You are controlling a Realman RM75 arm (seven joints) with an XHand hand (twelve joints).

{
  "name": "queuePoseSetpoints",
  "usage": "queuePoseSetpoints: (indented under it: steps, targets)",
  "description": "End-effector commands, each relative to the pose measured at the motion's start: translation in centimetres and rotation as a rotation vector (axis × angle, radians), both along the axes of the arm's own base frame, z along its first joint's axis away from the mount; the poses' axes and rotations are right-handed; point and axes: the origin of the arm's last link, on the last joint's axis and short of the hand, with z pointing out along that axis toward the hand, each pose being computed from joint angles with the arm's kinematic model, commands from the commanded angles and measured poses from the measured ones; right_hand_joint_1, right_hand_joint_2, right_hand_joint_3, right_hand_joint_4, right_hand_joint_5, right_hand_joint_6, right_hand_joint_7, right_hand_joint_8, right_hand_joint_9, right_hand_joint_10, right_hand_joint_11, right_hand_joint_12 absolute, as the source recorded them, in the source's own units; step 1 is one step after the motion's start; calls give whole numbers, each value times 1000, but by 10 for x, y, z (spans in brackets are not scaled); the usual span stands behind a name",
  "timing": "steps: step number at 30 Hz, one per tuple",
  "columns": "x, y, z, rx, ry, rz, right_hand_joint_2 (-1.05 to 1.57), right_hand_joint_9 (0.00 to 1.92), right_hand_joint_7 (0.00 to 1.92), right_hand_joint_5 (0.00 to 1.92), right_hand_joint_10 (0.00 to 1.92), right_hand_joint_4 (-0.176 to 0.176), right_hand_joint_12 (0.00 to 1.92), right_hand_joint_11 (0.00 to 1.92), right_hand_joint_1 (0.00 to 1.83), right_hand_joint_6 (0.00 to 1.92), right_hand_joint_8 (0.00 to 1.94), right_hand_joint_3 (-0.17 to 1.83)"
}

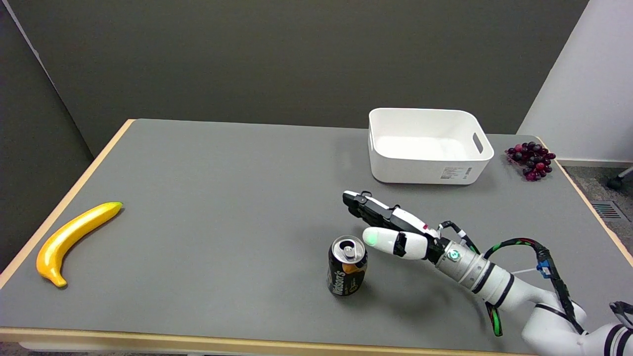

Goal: Pick up the black can.

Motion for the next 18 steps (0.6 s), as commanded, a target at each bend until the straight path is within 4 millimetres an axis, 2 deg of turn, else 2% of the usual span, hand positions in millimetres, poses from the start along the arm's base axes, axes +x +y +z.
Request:
queuePoseSetpoints:
  steps: [1, 18]
  targets:
    - [5, 12, -18, 64, -61, -2, 601, -1, -1, 38, -1, -176, 147, -1, 388, 245, 73, 853]
    - [-23, 26, -43, 108, -55, -62, 602, -1, -1, 44, -1, -176, 116, -1, 368, 225, 29, 848]
